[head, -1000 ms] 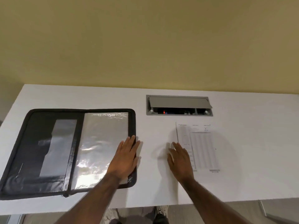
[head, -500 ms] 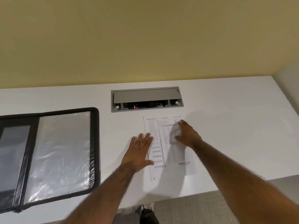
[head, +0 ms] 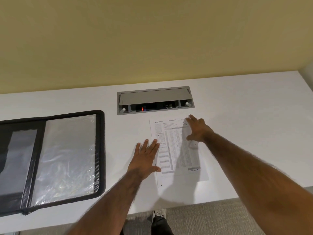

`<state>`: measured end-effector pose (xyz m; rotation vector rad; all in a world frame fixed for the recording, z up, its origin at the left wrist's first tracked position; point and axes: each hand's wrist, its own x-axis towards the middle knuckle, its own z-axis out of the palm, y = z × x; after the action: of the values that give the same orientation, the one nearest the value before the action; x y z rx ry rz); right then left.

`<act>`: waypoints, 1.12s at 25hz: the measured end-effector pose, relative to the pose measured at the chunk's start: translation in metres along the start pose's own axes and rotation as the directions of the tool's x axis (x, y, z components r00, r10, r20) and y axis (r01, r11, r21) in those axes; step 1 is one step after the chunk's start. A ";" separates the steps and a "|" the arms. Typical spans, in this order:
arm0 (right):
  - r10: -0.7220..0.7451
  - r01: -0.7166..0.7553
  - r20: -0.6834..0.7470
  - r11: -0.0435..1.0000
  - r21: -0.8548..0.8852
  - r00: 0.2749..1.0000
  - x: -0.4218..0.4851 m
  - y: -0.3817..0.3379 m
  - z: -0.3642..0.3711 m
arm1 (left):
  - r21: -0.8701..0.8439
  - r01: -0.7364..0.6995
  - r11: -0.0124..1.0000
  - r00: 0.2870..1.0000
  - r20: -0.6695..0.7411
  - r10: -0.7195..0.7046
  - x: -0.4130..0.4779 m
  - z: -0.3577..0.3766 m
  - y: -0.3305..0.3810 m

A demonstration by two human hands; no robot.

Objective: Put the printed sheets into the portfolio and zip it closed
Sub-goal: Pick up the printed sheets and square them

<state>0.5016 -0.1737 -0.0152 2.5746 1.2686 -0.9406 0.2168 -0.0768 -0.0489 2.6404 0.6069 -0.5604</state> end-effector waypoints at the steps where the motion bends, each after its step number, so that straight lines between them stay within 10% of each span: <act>1: -0.004 0.004 -0.002 1.000 -0.007 1.000 0.001 0.000 0.000 | -0.005 0.000 1.000 1.000 0.001 0.000 0.000 -0.001 0.000; 15: 0.027 -0.017 -0.042 0.974 0.225 0.999 0.008 -0.009 -0.010 | 0.004 0.031 0.999 1.000 0.001 -0.031 0.003 0.003 0.003; 17: 0.051 -0.013 -0.059 0.856 0.516 0.997 -0.003 -0.013 -0.005 | 0.000 0.029 1.000 1.000 -0.002 -0.029 0.004 0.005 0.002; 21: 0.209 -0.023 -0.042 0.298 0.954 0.977 -0.039 -0.011 0.006 | -0.008 0.029 1.000 0.999 -0.016 -0.029 0.003 0.007 0.002; 25: 0.240 -0.124 0.058 0.269 0.955 0.969 -0.070 -0.022 0.034 | -0.030 0.031 0.999 0.999 -0.024 -0.032 0.001 0.004 0.004; 28: 0.223 -0.049 -0.007 0.245 0.968 0.975 -0.089 -0.036 0.039 | -0.370 0.041 0.928 0.991 -0.104 -0.085 -0.005 -0.006 0.005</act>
<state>0.4150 -0.2251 0.0112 3.5781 0.3321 -2.0302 0.2165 -0.0797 -0.0398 2.3157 0.7536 -0.2748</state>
